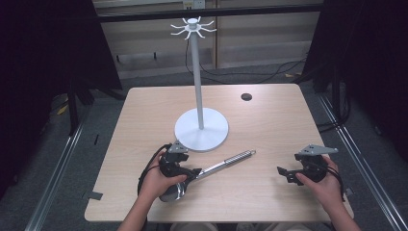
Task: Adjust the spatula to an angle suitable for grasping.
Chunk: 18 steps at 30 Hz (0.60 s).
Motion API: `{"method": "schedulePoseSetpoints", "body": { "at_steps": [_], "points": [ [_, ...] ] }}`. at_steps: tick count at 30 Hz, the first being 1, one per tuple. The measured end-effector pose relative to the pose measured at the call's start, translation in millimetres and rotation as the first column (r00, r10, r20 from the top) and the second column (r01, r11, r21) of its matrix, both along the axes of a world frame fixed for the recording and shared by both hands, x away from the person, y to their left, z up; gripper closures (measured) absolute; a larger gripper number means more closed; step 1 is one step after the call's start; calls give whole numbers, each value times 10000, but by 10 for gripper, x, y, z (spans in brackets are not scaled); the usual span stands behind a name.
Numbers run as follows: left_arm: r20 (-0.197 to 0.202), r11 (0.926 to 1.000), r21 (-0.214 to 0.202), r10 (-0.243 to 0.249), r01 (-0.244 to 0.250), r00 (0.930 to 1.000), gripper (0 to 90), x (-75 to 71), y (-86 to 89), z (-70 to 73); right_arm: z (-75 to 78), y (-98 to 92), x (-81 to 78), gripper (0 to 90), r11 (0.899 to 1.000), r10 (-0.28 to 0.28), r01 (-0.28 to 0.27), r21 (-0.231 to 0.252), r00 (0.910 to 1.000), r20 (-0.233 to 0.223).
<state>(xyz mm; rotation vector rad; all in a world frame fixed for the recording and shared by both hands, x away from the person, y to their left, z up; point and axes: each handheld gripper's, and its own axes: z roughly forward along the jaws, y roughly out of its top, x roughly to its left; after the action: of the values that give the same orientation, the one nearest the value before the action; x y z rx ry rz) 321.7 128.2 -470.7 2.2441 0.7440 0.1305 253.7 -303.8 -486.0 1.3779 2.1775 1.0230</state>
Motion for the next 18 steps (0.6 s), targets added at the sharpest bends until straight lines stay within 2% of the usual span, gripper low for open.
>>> {"method": "schedulePoseSetpoints", "body": {
  "at_steps": [9, 10, 11, 12, 13, 15, 16, 18],
  "points": [
    [-356, 9973, 296, -660, 670, 9972, 374, -75, -177, 36, 0, -19, -5, 103, 10000, 10, -10, 27, 10000, 15],
    [-362, 9958, 339, -838, 850, 9958, 443, -83, -217, 32, -1, -24, -5, 103, 10000, -3, 3, 45, 10000, 13],
    [-362, 9958, 339, -838, 850, 9958, 464, -83, -217, 32, 1, -26, -5, 103, 10000, -6, 6, 55, 10000, 6],
    [-523, 9932, 441, -1050, 1074, 9931, 507, -79, -245, 31, 3, -26, -3, 103, 10000, 5, -5, 73, 10000, 35],
    [-554, 9944, 259, -1013, 1028, 9933, 535, -85, -266, 19, 5, -25, -3, 103, 10000, 18, -18, 81, 10000, 59],
    [-560, 9941, 292, -1025, 1042, 9932, 567, -88, -280, 19, 4, -22, -4, 103, 10000, 19, -20, 93, 10000, 52],
    [-814, 9926, 242, -1171, 1194, 9898, 673, -95, -312, 23, -3, -14, -12, 103, 10000, 24, -24, 89, 10000, -37],
    [-760, 9909, 263, -1297, 1321, 9886, 736, -100, -328, 29, -9, -11, -14, 103, 10000, 29, -29, 63, 10000, -54]
  ]
}}
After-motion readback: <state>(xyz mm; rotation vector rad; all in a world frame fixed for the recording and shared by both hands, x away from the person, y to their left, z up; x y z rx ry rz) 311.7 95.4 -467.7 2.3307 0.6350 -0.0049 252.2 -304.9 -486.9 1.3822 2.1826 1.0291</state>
